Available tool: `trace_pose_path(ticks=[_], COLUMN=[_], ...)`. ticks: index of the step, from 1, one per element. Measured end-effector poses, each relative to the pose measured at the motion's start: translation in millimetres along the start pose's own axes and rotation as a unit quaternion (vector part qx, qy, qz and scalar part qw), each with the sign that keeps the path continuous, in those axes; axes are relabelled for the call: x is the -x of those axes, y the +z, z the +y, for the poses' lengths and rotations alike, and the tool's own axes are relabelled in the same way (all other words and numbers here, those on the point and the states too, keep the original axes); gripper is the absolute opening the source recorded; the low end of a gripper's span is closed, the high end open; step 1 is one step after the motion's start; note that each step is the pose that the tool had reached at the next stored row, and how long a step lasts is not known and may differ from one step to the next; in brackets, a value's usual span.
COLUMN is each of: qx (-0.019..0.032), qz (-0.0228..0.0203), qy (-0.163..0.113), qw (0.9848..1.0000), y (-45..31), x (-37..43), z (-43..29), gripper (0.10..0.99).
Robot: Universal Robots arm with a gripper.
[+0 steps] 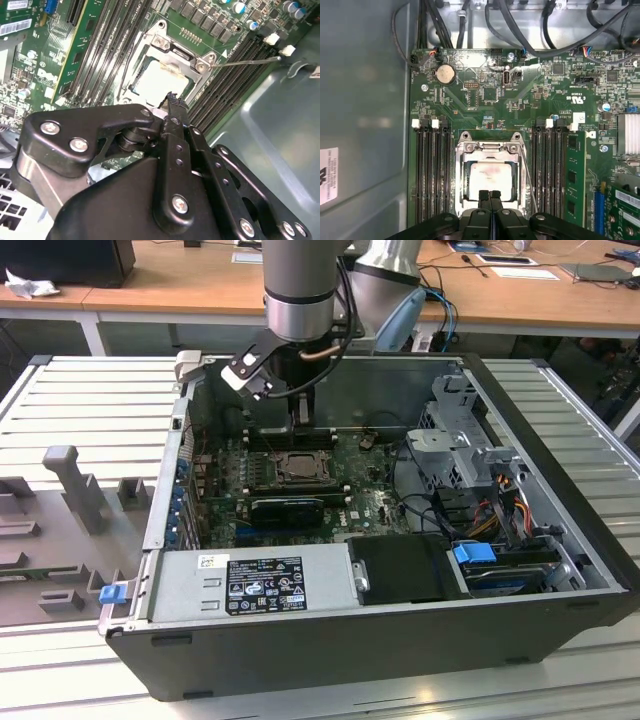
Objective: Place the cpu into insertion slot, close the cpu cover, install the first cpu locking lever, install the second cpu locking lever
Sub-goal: 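Install the first cpu locking lever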
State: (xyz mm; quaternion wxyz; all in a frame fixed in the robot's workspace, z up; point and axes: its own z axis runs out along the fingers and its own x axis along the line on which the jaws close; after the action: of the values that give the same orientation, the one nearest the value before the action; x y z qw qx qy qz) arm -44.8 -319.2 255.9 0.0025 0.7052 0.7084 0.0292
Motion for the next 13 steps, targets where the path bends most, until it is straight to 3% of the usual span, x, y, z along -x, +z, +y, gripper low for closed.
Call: trace_pose_path(ticks=[5, 9, 11, 13], qx=[0.0000, -0.0001, -0.0009, -0.0022], qz=[-0.0001, 0.0001, 0.0008, 0.0024], qy=[0.000, -0.004, -0.024, -0.058], qw=[1.0000, 1.0000, 0.9997, 0.9983], y=[-16.3, -18.4, -18.6, -18.6], x=[-0.6, -0.7, -0.7, -0.7], z=[0.7, 0.8, 0.8, 0.8], gripper=[0.106, 0.106, 0.106, 0.106])
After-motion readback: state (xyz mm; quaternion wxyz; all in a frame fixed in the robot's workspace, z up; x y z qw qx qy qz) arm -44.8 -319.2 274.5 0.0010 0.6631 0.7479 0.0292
